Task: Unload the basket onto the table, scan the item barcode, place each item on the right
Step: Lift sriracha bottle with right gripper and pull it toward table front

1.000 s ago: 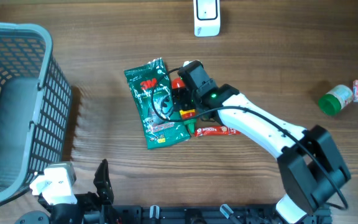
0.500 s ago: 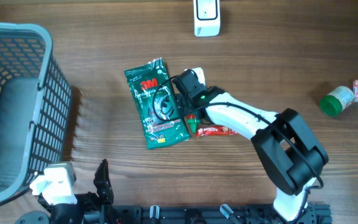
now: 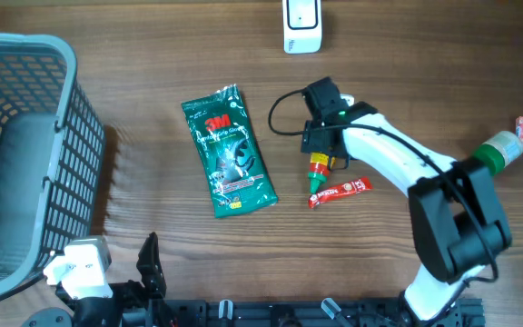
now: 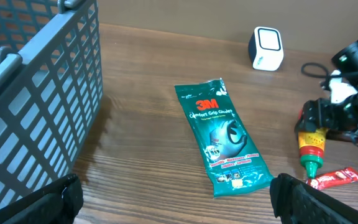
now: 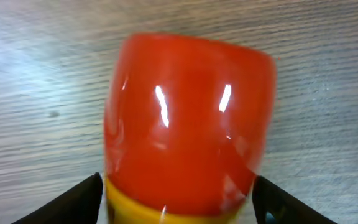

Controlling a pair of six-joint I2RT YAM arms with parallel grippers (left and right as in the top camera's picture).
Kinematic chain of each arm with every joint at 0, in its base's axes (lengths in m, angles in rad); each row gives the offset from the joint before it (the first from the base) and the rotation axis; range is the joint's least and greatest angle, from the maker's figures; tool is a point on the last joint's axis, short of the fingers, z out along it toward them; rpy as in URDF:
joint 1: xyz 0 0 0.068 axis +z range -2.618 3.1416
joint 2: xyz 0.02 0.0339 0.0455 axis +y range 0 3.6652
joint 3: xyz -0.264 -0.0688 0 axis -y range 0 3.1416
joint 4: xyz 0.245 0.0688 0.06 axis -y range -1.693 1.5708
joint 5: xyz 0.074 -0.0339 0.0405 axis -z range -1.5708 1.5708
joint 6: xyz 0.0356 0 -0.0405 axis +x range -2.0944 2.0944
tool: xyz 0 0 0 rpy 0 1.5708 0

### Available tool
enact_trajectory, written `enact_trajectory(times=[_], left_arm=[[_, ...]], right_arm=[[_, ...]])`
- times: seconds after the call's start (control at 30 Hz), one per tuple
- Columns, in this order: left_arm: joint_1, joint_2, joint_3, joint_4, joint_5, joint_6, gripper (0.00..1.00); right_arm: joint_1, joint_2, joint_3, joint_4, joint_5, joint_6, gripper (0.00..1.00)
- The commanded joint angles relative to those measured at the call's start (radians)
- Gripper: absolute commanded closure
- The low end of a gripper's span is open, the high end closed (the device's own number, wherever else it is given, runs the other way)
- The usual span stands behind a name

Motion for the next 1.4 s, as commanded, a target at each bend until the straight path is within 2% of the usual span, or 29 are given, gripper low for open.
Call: enact_trajectory(times=[0.0, 0.17, 0.37, 0.57, 0.87, 1.03, 1.17, 1.23, 1.37], left_arm=[[0.005, -0.006, 0.001, 0.003, 0.012, -0.013, 0.0], [0.005, -0.006, 0.001, 0.003, 0.012, -0.013, 0.0], [0.005, -0.006, 0.001, 0.003, 0.012, -0.013, 0.0], [0.005, -0.006, 0.001, 0.003, 0.012, -0.013, 0.0], [0.005, -0.006, 0.001, 0.003, 0.012, -0.013, 0.0], [0.005, -0.006, 0.001, 0.003, 0.012, -0.013, 0.0], [0.005, -0.006, 0.001, 0.003, 0.012, -0.013, 0.0], [0.005, -0.006, 0.001, 0.003, 0.012, -0.013, 0.0], [0.005, -0.006, 0.001, 0.003, 0.012, -0.013, 0.0]], right_arm=[[-0.018, -0.055, 0.018, -0.003, -0.157, 0.032, 0.27], [-0.022, -0.054, 0.016, -0.037, -0.149, 0.029, 0.27], [-0.028, -0.053, 0.016, -0.135, -0.006, 0.049, 0.35], [-0.058, -0.053, 0.016, -0.268, 0.17, 0.168, 0.39], [-0.142, -0.053, 0.005, -0.25, 0.171, 0.15, 0.37], [-0.18, -0.039, -0.092, -0.115, 0.167, 0.05, 0.37], [-0.212, -0.017, -0.126, -0.066, 0.14, 0.039, 0.4], [-0.231, -0.007, -0.136, -0.047, 0.09, 0.029, 0.46], [-0.241, -0.003, -0.135, 0.022, -0.201, -0.174, 0.53]])
